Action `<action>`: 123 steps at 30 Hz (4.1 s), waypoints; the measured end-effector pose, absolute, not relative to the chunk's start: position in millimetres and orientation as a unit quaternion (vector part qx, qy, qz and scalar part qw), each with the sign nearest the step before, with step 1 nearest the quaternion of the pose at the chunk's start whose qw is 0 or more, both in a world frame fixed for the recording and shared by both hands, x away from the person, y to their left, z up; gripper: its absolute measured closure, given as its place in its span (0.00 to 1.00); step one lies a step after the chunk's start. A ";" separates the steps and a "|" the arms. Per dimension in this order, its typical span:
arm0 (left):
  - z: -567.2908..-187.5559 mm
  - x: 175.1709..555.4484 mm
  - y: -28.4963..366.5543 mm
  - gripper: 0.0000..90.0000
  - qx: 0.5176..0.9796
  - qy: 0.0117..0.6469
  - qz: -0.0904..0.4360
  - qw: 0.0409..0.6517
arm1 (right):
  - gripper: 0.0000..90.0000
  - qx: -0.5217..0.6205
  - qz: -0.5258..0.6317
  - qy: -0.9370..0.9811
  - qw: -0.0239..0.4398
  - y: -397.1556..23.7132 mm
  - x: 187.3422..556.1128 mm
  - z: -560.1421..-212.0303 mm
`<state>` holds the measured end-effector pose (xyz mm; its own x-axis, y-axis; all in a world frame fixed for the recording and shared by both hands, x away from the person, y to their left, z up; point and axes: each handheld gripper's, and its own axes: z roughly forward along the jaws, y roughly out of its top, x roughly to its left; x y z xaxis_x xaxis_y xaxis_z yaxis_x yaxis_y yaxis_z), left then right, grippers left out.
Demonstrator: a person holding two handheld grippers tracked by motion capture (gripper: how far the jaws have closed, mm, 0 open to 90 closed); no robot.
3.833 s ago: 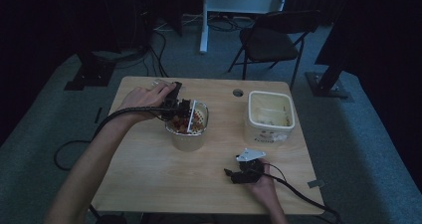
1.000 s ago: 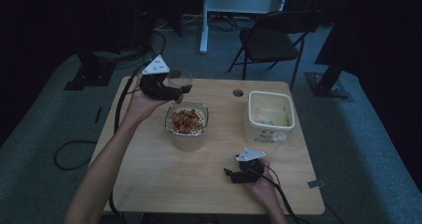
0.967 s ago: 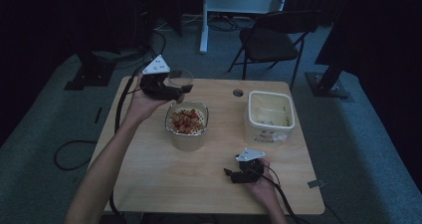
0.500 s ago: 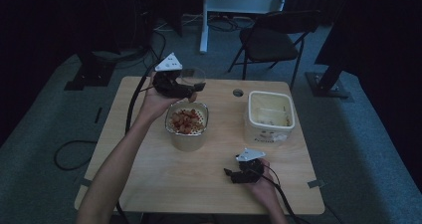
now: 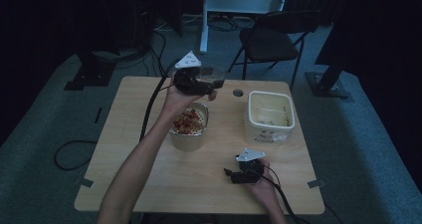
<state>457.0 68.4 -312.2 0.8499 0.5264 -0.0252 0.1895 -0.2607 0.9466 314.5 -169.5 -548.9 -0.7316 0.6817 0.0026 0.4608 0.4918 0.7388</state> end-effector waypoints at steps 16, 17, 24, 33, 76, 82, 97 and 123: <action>-320.2 478.4 11.2 0.38 0.775 0.231 0.134 0.572 | 0.29 0.336 0.376 0.851 0.148 -169.5 314.0 -549.0; -321.8 480.4 7.4 0.38 0.774 0.233 0.131 0.574 | 0.29 0.336 0.376 0.851 0.148 -169.5 313.9 -549.0; -331.1 490.0 -15.3 0.38 0.770 0.235 0.116 0.582 | 0.29 0.336 0.376 0.851 0.148 -169.6 313.9 -548.9; -335.8 498.4 -39.7 0.38 0.765 0.244 0.108 0.586 | 0.29 0.337 0.376 0.850 0.148 -169.6 312.8 -548.9; -338.3 481.0 -91.5 0.16 0.768 0.194 0.051 0.608 | 0.29 0.339 0.375 0.850 0.150 -169.8 310.3 -548.9; -350.4 473.2 -89.7 0.25 0.787 0.185 0.048 0.586 | 0.29 0.339 0.375 0.849 0.151 -169.7 309.9 -549.0; -355.4 464.4 -79.1 0.69 0.817 0.142 0.059 0.556 | 0.29 0.340 0.375 0.849 0.150 -169.7 309.8 -548.8; -315.1 479.5 -90.6 0.73 0.782 0.165 0.106 0.591 | 0.29 0.341 0.375 0.849 0.148 -169.4 309.8 -548.9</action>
